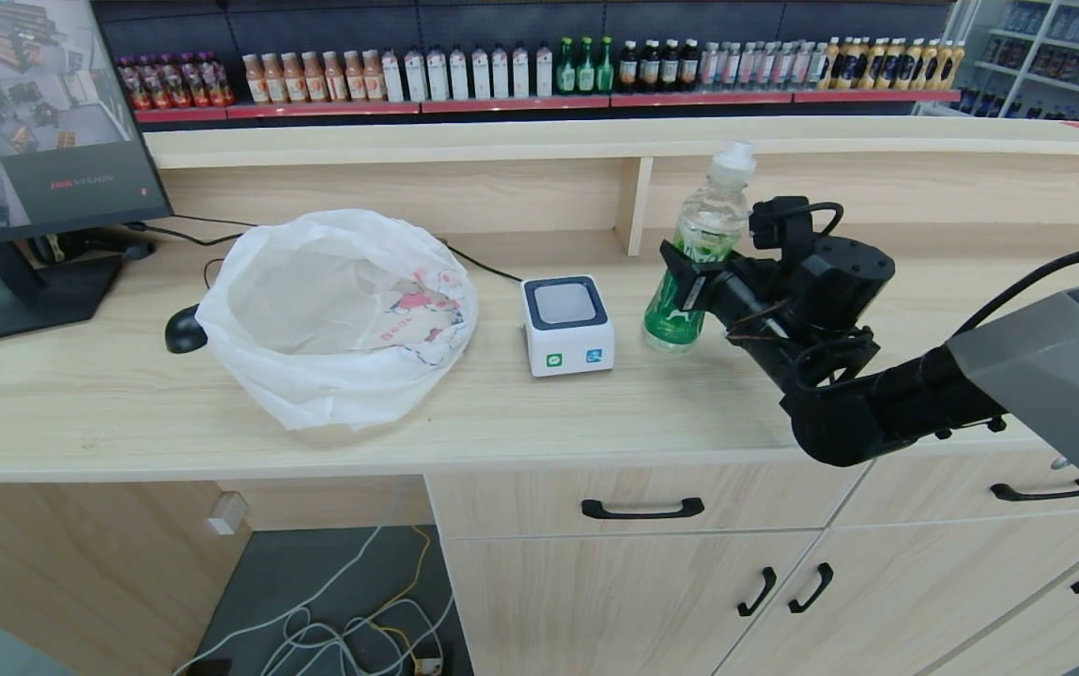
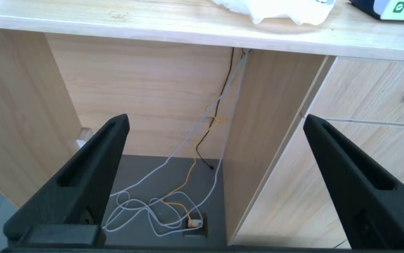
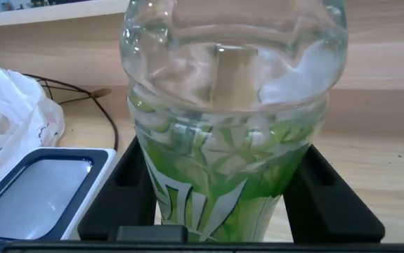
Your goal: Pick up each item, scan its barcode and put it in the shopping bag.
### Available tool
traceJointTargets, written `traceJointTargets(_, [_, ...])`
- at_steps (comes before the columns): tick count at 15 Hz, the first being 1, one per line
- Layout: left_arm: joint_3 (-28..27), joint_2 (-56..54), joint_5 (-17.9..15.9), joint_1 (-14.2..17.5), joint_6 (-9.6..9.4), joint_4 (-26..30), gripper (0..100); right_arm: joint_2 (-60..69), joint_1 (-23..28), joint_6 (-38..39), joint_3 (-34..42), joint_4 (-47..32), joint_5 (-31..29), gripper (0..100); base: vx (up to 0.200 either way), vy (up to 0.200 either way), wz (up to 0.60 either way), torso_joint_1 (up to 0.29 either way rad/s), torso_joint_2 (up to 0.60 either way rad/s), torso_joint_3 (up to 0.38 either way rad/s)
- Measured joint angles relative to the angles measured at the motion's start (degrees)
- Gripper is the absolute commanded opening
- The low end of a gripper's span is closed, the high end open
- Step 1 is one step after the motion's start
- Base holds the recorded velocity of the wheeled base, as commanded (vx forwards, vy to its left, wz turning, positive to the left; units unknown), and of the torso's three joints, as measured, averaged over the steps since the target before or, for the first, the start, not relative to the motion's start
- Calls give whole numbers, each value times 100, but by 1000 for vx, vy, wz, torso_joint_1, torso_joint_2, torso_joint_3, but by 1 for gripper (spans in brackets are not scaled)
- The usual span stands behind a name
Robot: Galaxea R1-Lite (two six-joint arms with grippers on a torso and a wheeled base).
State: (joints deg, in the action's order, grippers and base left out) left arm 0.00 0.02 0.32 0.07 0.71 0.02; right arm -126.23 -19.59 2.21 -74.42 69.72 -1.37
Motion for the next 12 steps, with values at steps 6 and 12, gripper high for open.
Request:
traceJointTargets(6, [0,0,1,0,0,-2,100,85,-2,0,22,-9,96,0,0,0,0,0,0,0])
traceJointTargets(12, [0,0,0,0,0,-2,100,374,-28,-24,28,-39,134,0,0,0,0,0,0,0])
